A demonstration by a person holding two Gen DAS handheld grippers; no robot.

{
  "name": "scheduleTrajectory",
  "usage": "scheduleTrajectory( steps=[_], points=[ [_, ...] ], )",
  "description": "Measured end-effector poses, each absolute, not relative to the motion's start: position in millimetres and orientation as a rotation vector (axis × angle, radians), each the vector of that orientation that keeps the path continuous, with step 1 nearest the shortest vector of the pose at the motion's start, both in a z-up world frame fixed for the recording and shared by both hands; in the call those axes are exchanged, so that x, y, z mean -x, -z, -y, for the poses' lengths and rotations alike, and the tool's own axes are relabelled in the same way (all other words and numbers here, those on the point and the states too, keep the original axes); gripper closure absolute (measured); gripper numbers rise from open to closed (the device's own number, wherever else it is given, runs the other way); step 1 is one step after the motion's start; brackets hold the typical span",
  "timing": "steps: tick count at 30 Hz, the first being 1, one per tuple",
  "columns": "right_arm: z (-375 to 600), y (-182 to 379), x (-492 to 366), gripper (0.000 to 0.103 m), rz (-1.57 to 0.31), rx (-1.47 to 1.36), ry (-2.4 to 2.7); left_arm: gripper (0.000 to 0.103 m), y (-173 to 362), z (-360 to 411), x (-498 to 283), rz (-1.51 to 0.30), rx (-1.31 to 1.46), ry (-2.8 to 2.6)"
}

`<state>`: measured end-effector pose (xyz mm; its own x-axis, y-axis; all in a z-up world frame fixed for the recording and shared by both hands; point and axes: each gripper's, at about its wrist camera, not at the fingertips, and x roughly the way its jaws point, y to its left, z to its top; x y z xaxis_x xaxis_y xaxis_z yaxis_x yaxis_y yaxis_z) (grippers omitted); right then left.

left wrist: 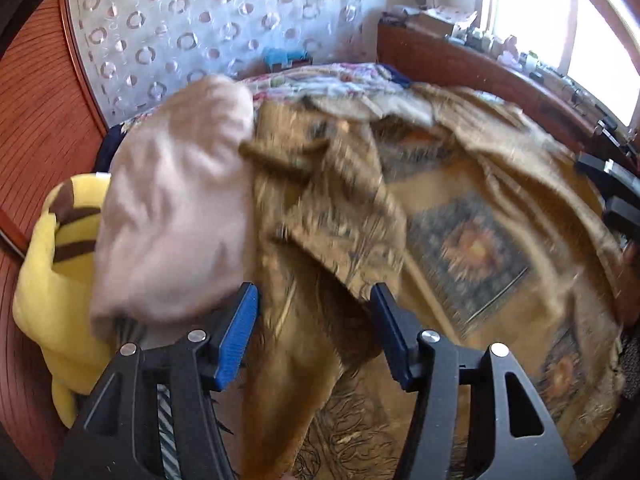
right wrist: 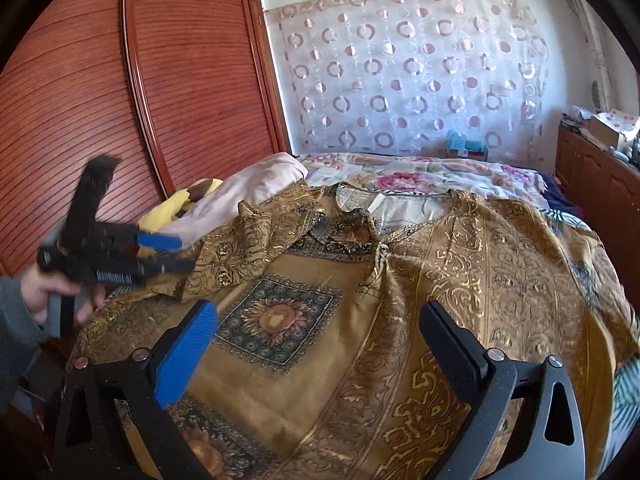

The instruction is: Fold small clothes

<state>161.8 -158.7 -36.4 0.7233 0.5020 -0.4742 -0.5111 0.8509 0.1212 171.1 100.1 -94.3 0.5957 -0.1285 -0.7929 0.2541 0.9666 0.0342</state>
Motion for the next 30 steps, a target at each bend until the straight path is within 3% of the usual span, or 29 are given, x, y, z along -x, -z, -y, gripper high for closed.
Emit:
scheduleTrajectory(
  steps=[4, 7, 15, 25, 27, 30],
  points=[
    [154.5, 26.8, -172.1, 0.022, -0.513, 0.052, -0.547, 0.026, 109.6, -100.7, -170.2, -0.896, -0.141, 0.2],
    [152.0, 23.6, -181.4, 0.029, -0.515, 0.059, -0.552, 0.023, 114.1, -106.5, -171.3, -0.894, -0.071, 0.211],
    [127.2, 22.5, -226.5, 0.044, -0.572, 0.084, -0.605, 0.022, 114.0, -105.9, -171.6, -0.894, -0.077, 0.204],
    [62.5, 37.2, -319.2, 0.045, -0.694, 0.024, -0.718, 0.021, 104.2, -117.5, -157.6, -0.822, -0.04, 0.103],
    [49.1, 42.7, -332.0, 0.056, -0.731, 0.006, -0.742, 0.021, 95.0, -125.5, -144.9, -0.757, -0.01, 0.078],
    [31.1, 51.3, -344.5, 0.064, -0.799, 0.018, -0.763, 0.021, 79.3, -133.8, -123.9, -0.675, -0.01, 0.036]
  ],
)
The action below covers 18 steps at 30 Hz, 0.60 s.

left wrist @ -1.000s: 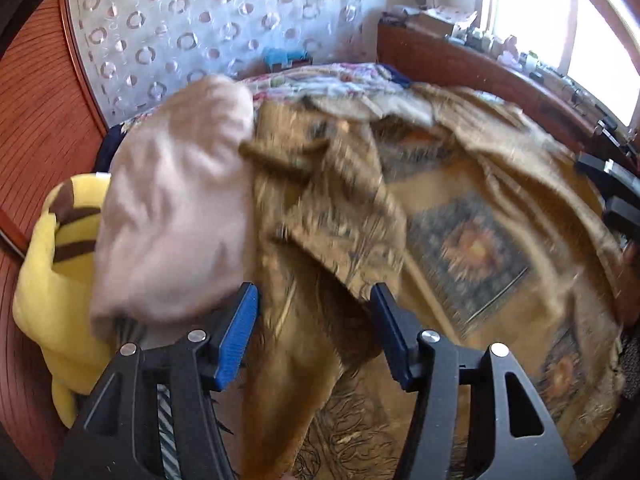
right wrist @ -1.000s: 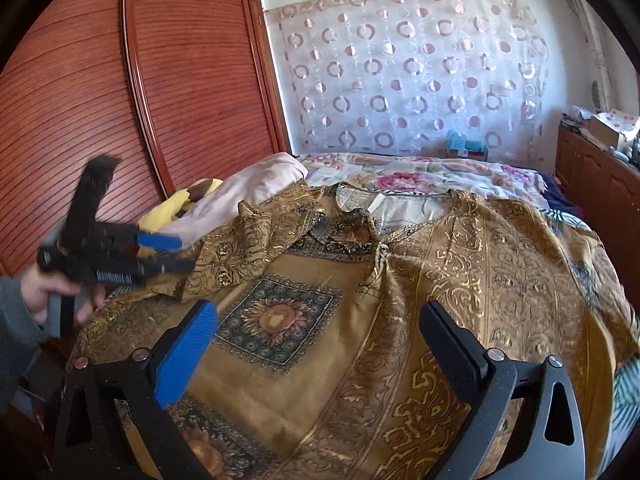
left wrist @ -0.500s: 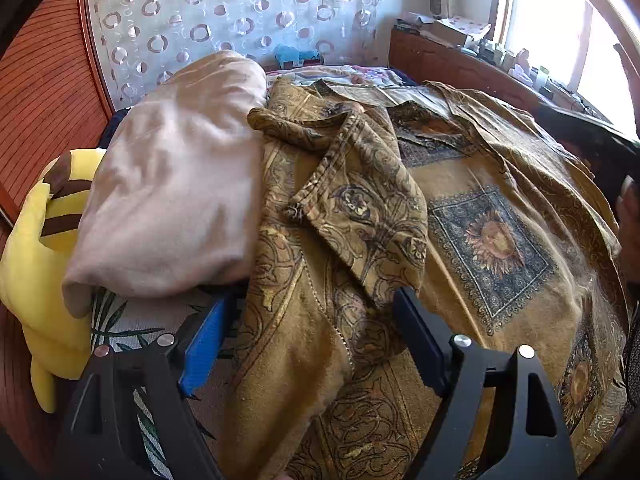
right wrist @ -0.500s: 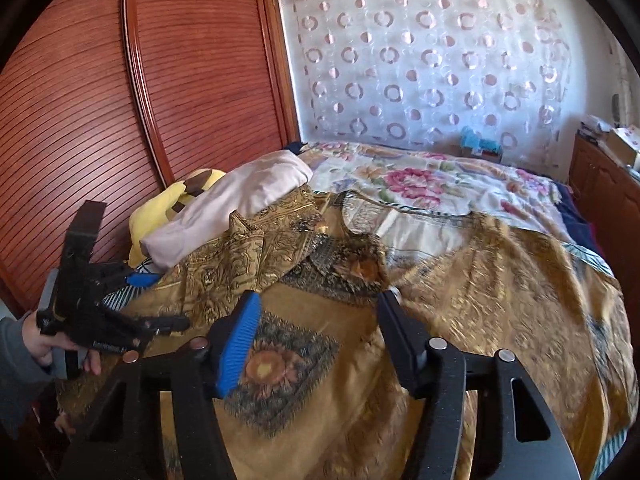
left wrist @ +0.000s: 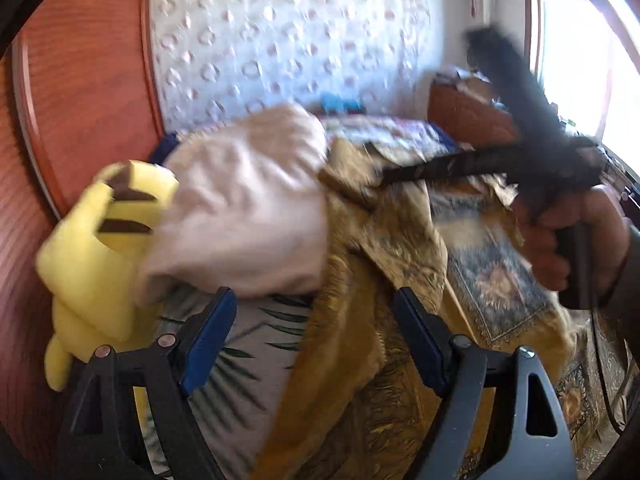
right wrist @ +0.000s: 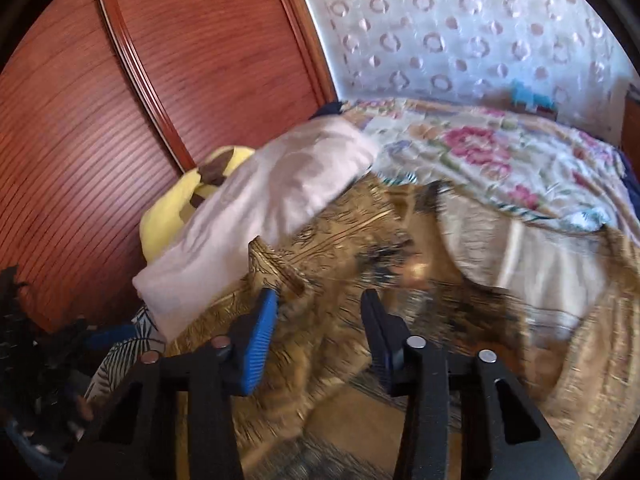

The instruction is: Fold small clothes

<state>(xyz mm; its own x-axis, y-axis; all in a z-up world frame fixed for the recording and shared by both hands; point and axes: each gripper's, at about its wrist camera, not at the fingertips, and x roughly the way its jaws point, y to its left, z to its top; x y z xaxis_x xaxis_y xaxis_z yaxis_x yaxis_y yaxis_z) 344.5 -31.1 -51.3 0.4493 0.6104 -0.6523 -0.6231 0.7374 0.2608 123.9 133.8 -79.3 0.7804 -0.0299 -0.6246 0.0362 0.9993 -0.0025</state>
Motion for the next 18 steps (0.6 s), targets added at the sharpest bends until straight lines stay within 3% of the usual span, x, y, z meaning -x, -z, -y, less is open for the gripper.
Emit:
scheduleTrajectory(
  steps=[4, 6, 9, 18],
  points=[
    [21.0, 58.9, -352.0, 0.068, -0.887, 0.041, -0.77, 0.021, 62.6, -140.2, -105.4, -0.601, 0.016, 0.013],
    [23.5, 58.2, -351.5, 0.082, -0.902, 0.04, -0.785, 0.021, 57.4, -139.2, -101.0, -0.591, 0.032, 0.024],
    [30.3, 53.9, -349.0, 0.093, -0.898, 0.042, -0.802, 0.021, 51.3, -134.4, -102.0, -0.576, 0.049, 0.023],
    [113.9, 25.9, -281.2, 0.093, -0.78, 0.02, -0.688, 0.021, 49.8, -116.3, -101.6, -0.554, 0.053, 0.06]
  ],
)
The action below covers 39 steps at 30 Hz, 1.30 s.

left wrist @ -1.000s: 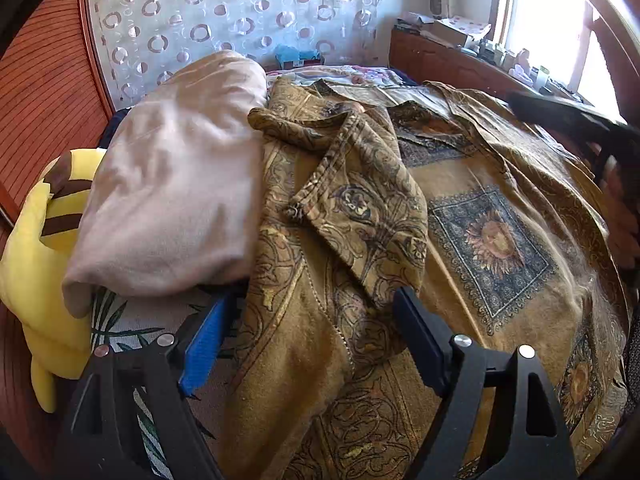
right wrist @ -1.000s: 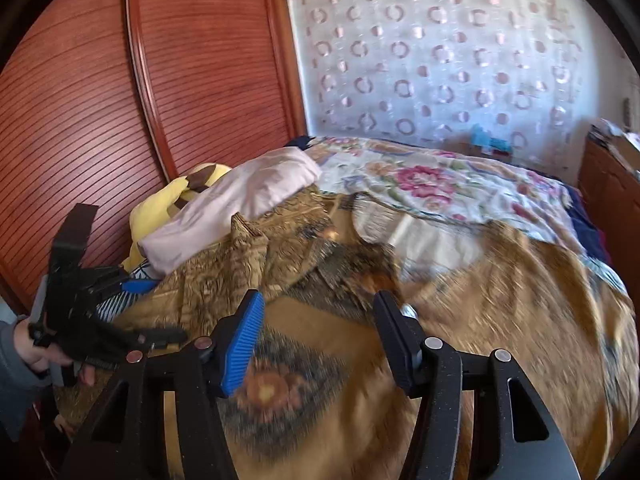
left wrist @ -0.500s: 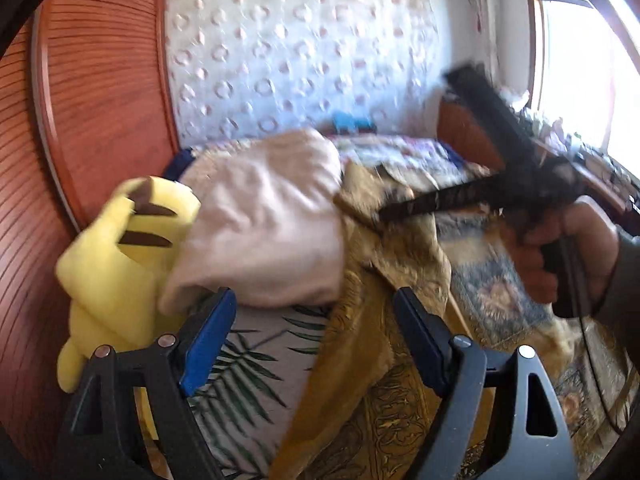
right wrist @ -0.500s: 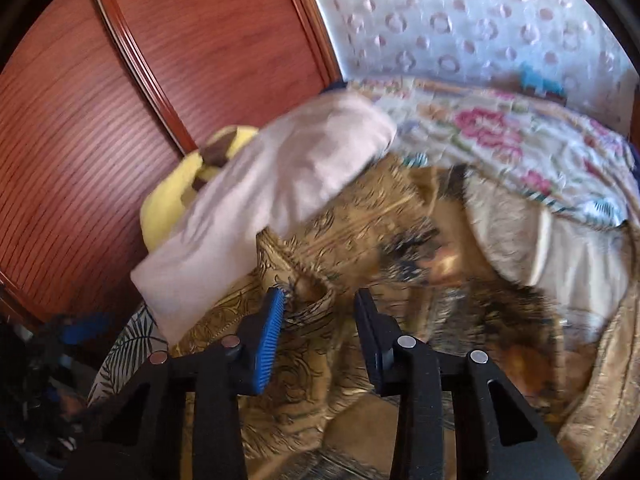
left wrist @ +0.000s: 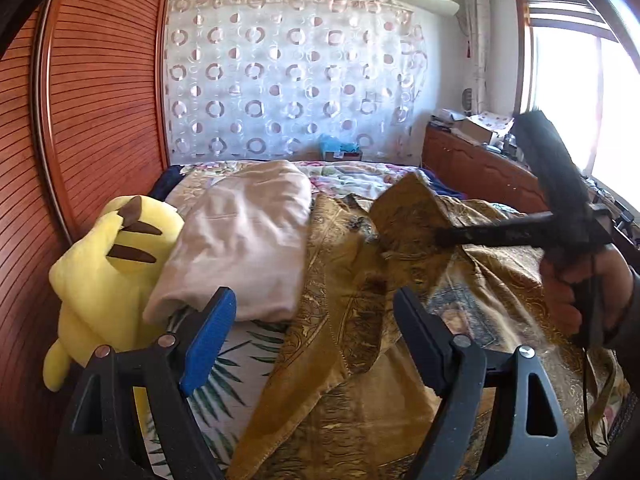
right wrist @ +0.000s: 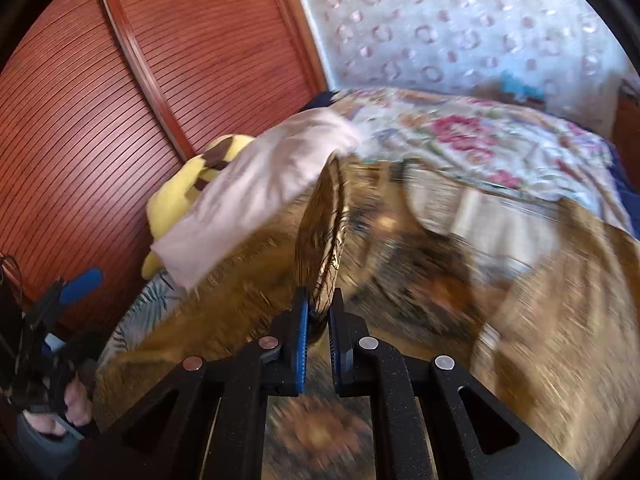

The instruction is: Fold small clothes

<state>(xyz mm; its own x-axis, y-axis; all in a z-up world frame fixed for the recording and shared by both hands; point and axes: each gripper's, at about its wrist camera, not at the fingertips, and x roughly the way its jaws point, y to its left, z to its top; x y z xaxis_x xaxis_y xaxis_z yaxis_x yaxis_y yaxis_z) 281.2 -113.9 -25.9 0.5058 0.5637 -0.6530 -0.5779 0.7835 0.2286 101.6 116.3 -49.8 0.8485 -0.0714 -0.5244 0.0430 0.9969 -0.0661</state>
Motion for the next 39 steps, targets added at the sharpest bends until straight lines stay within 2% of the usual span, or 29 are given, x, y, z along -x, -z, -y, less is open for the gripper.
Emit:
scheduleTrajectory(
  steps=[2, 5, 6, 10, 11, 12, 21, 31, 39],
  points=[
    [125.7, 34.3, -272.9, 0.087, -0.797, 0.049, -0.657, 0.021, 51.8, -113.7, -104.1, -0.559, 0.062, 0.066],
    [137.3, 44.6, -262.8, 0.084, -0.82, 0.066, -0.642, 0.021, 56.4, -110.9, -108.5, -0.573, 0.061, 0.067],
    [139.8, 46.6, -260.7, 0.077, -0.827, 0.073, -0.631, 0.021, 58.0, -110.4, -110.0, -0.577, 0.057, 0.067],
    [148.7, 47.7, -250.6, 0.066, -0.8, 0.075, -0.606, 0.021, 67.0, -108.0, -114.9, -0.605, 0.027, 0.056],
    [151.6, 47.3, -248.5, 0.058, -0.79, 0.076, -0.594, 0.021, 68.1, -106.8, -115.3, -0.61, 0.022, 0.05],
    [155.1, 46.5, -245.9, 0.055, -0.777, 0.074, -0.584, 0.021, 70.9, -107.2, -116.7, -0.62, 0.017, 0.043],
    [182.8, 31.9, -195.1, 0.055, -0.708, 0.037, -0.574, 0.021, 77.2, -96.9, -139.5, -0.671, -0.036, 0.058],
    [236.5, 23.1, -137.7, 0.055, -0.659, -0.029, -0.549, 0.021, 100.0, -61.7, -193.4, -0.853, -0.101, 0.182],
    [275.1, 20.9, -110.6, 0.055, -0.633, -0.053, -0.462, 0.021, 90.5, -20.6, -174.2, -0.838, -0.135, 0.298]
  ],
)
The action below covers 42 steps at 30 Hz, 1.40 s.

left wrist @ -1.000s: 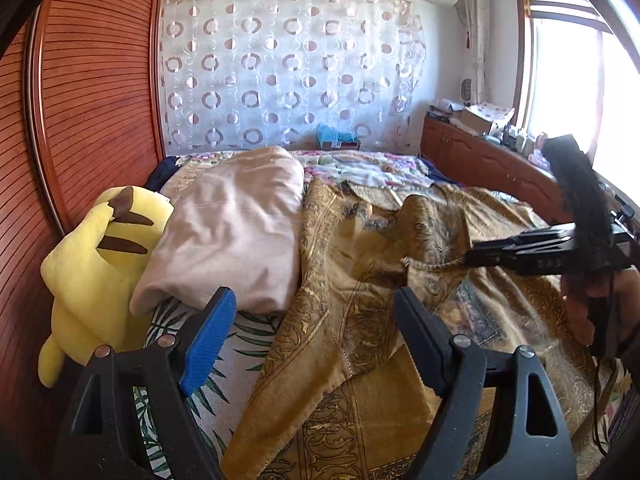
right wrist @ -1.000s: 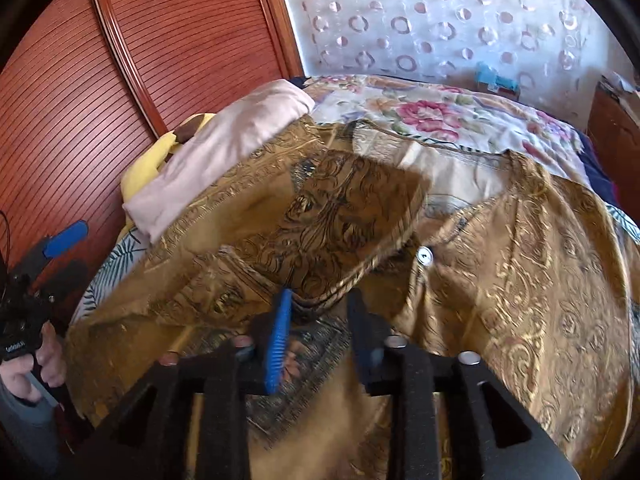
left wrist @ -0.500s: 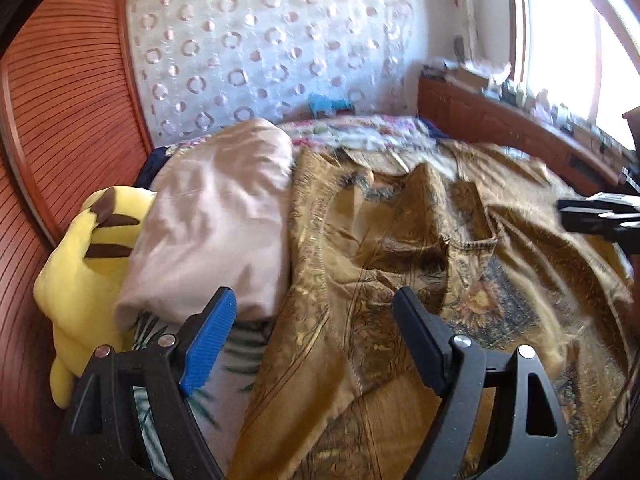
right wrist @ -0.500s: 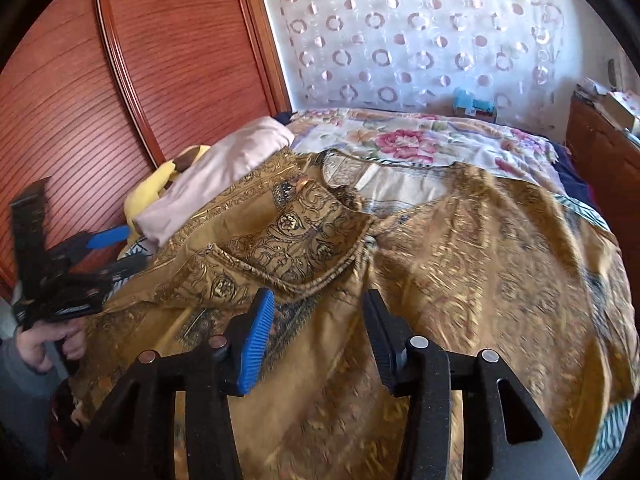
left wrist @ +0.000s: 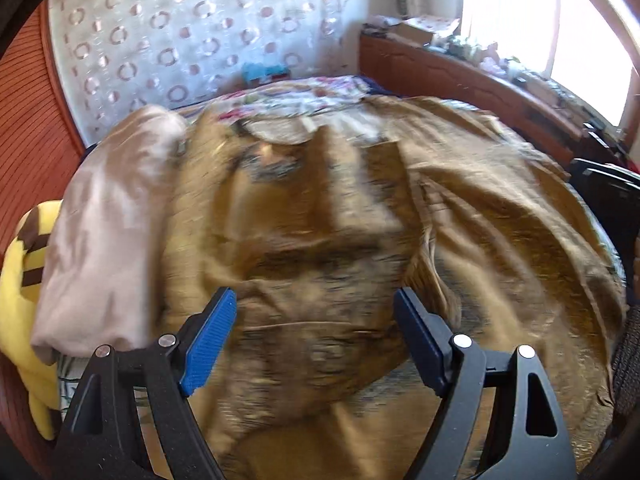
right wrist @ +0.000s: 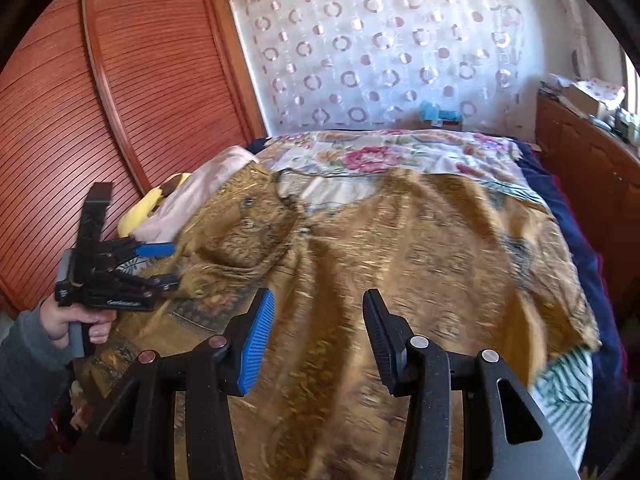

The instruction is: Fold small clothes

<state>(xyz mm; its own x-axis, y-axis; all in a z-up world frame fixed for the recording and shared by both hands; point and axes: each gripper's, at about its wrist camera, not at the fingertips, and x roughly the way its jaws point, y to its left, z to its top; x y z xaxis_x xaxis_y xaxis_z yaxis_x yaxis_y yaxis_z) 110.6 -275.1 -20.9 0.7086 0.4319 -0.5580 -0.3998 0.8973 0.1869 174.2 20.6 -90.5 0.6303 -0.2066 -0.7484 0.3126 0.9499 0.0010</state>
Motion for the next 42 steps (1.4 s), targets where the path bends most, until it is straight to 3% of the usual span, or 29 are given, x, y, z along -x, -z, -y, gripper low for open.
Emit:
scheduleTrajectory(
  steps=[17, 23, 38, 42],
  points=[
    [382.4, 37.9, -102.3, 0.055, -0.694, -0.132, -0.154, 0.021, 90.1, 23.4, -170.3, -0.815, -0.144, 0.352],
    [404.4, 47.0, -133.8, 0.049, -0.763, -0.197, -0.08, 0.021, 103.1, 34.4, -176.7, -0.86, -0.16, 0.357],
    [440.7, 71.7, -203.1, 0.05, -0.934, -0.476, -0.157, 0.016, 111.8, 39.9, -177.6, -0.898, -0.187, 0.351],
    [452.6, 66.9, -201.8, 0.072, -0.93, -0.497, -0.202, 0.016, 112.3, 40.1, -177.9, -0.898, -0.187, 0.35]
  ],
)
